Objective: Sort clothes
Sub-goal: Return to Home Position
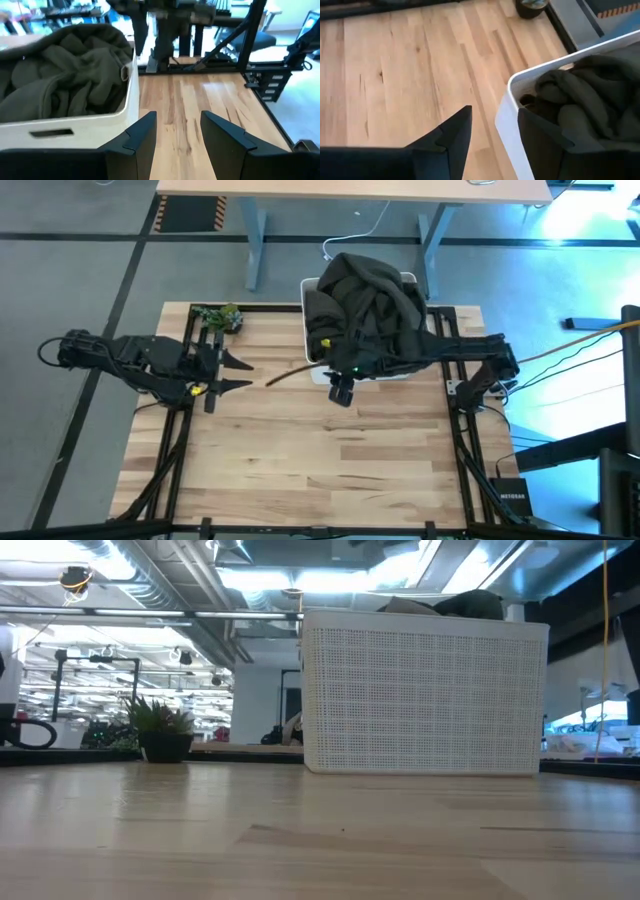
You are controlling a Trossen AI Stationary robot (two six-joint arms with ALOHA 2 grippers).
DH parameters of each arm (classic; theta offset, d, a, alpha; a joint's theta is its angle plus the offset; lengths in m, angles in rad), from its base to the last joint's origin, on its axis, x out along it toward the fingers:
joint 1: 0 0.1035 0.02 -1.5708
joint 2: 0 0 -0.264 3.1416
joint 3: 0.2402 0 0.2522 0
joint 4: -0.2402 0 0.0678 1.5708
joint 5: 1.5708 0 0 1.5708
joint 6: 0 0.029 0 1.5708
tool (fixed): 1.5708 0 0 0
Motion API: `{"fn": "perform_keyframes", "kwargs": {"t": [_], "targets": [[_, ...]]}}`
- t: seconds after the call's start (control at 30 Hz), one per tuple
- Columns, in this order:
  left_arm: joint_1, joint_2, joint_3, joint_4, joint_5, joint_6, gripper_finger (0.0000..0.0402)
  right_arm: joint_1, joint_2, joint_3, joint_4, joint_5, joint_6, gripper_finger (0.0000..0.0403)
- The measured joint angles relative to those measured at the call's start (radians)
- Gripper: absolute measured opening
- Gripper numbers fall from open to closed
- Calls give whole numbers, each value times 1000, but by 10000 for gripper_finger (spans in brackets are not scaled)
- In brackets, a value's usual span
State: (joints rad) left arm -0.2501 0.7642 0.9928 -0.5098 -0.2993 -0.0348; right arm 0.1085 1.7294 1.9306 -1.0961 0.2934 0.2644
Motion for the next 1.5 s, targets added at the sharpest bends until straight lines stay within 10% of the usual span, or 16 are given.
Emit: {"fn": "perform_keyframes", "kwargs": {"t": [0.43, 0.6, 1.03, 1.5], "targets": [[1, -220, -161, 107, 0, 69, 149, -138, -432, -918, 952, -292, -37, 16], [2, -272, -178, 116, -5, 72, 149, -128, -561, -1146, 1224, -305, -31, 25], [2, -267, -286, 176, -45, 38, 149, 95, -872, -1493, 1374, -124, -27, 78], [1, -273, -413, 292, -45, 16, 149, -103, -1246, -1721, 1469, -231, -59, 79]]}}
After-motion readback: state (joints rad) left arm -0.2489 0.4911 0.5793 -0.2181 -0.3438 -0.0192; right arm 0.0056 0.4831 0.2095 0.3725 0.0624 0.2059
